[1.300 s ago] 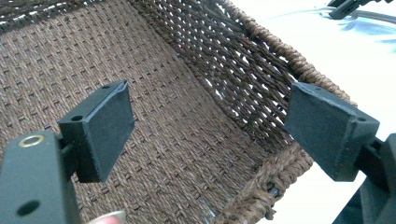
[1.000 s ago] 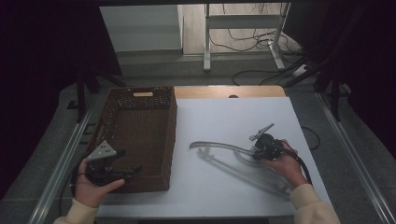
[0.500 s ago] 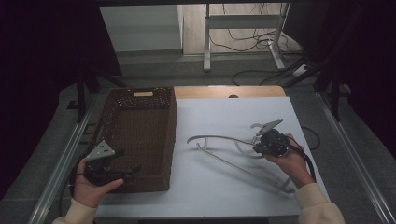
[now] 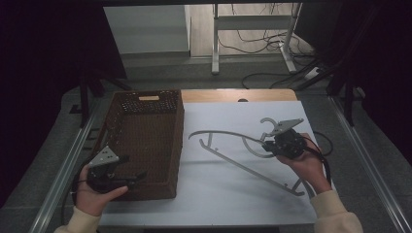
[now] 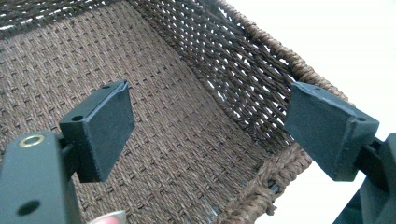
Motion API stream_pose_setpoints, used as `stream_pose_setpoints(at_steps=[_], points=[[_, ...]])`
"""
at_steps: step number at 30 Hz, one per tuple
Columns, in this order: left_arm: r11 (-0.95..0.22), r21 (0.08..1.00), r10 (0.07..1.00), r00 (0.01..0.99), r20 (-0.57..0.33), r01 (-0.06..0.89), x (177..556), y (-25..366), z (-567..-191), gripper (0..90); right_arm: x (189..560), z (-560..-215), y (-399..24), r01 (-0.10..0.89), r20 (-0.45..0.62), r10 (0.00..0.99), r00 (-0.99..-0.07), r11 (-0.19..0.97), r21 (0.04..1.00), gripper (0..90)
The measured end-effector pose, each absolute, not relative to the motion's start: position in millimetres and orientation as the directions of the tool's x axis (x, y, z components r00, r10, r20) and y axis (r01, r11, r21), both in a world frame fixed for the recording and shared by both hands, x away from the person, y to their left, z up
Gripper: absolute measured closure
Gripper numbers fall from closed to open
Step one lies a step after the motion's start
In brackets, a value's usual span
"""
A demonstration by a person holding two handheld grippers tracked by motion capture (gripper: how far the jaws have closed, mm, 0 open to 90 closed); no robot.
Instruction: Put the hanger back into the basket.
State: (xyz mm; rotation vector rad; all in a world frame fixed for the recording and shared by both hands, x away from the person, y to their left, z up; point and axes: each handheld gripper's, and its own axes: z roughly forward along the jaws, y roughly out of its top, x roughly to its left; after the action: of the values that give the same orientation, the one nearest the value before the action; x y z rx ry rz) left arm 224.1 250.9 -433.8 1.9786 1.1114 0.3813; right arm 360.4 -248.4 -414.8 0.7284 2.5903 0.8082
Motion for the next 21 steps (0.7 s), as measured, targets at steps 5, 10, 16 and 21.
stream_pose_setpoints(at_steps=[5,10,16,21], points=[[-0.276,0.775,0.817,0.564,-0.124,0.569,224.1,251.0,-433.4,16.0,352.3,-397.7,-243.7,0.327,-0.167,0.541,-0.824,0.696,0.639,81.3],[-0.277,0.777,0.814,0.567,-0.123,0.565,223.5,249.9,-432.1,16.0,348.6,-394.2,-240.7,0.313,-0.161,0.528,-0.834,0.692,0.651,81.3],[-0.274,0.781,0.802,0.581,-0.137,0.562,222.3,245.7,-430.2,16.0,346.6,-396.3,-235.1,0.301,-0.134,0.500,-0.855,0.691,0.657,81.2],[-0.273,0.792,0.790,0.597,-0.138,0.545,219.6,242.4,-424.2,15.9,343.5,-396.9,-232.4,0.280,-0.134,0.474,-0.870,0.701,0.655,81.2]])
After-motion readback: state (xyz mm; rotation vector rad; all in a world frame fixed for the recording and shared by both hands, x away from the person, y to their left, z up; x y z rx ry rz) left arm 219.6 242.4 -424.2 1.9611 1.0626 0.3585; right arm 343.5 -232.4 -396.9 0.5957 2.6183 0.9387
